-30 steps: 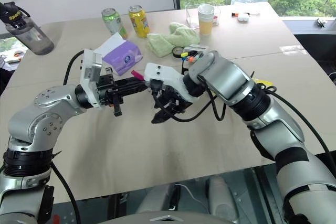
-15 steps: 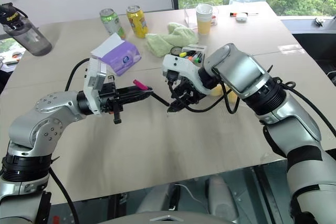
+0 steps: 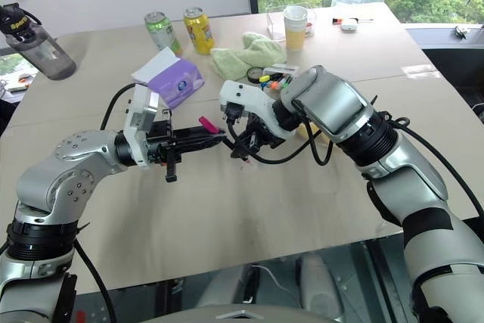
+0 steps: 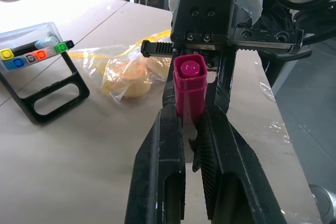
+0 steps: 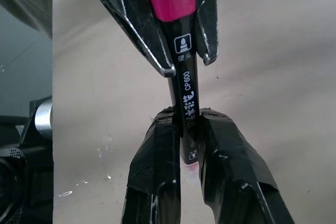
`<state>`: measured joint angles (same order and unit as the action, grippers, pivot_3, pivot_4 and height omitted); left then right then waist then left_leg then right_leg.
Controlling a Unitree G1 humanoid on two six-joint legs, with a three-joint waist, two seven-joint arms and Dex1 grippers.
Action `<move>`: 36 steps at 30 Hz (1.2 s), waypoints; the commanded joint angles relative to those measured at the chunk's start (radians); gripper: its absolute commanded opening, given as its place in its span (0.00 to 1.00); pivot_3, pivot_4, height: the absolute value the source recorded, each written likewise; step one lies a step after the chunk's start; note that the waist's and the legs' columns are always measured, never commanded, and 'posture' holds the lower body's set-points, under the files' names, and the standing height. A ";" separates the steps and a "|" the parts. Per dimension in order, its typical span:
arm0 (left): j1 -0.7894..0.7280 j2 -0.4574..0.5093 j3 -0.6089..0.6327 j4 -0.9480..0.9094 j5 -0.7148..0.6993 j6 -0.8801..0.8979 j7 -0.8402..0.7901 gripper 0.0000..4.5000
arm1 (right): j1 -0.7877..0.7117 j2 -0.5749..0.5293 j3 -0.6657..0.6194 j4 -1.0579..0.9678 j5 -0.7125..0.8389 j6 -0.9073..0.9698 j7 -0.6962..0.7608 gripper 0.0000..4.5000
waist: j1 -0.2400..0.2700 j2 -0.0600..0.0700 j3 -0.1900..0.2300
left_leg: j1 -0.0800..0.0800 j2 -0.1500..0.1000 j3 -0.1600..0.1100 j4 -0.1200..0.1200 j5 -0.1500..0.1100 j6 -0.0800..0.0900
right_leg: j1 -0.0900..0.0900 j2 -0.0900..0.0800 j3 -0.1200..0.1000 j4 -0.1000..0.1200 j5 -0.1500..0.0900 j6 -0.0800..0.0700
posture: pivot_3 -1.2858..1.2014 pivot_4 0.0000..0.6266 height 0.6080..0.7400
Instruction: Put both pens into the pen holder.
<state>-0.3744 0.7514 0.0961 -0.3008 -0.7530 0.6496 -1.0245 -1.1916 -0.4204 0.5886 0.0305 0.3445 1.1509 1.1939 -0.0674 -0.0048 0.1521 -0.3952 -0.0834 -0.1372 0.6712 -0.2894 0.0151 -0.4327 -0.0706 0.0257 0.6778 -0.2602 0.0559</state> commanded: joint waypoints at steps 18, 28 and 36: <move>0.196 -0.094 0.208 -0.202 -0.104 0.033 0.280 0.99 | 0.206 -0.049 -0.238 0.160 -0.289 -1.251 -0.223 0.00 | -0.002 -0.001 -0.001 | 0.001 0.001 0.003 0.000 0.000 0.000 | 0.000 0.001 0.000 0.000 0.000 0.000 | 0.52 0.24 1.00; 0.178 -0.105 0.193 -0.195 -0.052 -0.022 0.339 0.99 | 0.160 0.007 -0.253 0.565 -0.529 -1.844 -0.475 0.00 | 0.003 -0.001 -0.001 | 0.002 0.000 0.003 0.001 0.000 0.000 | 0.001 0.001 -0.001 0.000 0.000 0.000 | 0.52 0.24 1.00; 0.193 -0.110 0.177 -0.210 -0.037 -0.027 0.352 0.99 | 0.097 0.033 -0.259 0.777 -0.605 -1.965 -0.583 0.00 | -0.005 -0.001 -0.001 | 0.003 0.001 0.005 0.000 0.000 0.000 | 0.001 0.002 0.001 0.000 0.000 0.000 | 0.52 0.24 1.00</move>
<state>-0.1849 0.6380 0.2645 -0.4737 -0.7883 0.6439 -0.6729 -1.0609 -0.3995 0.3554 0.7892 -0.2637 -0.7831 0.6414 -0.0722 -0.0062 0.1513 -0.3916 -0.0823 -0.1322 0.6709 -0.2892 0.0148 -0.4315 -0.0685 0.0270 0.6783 -0.2601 0.0559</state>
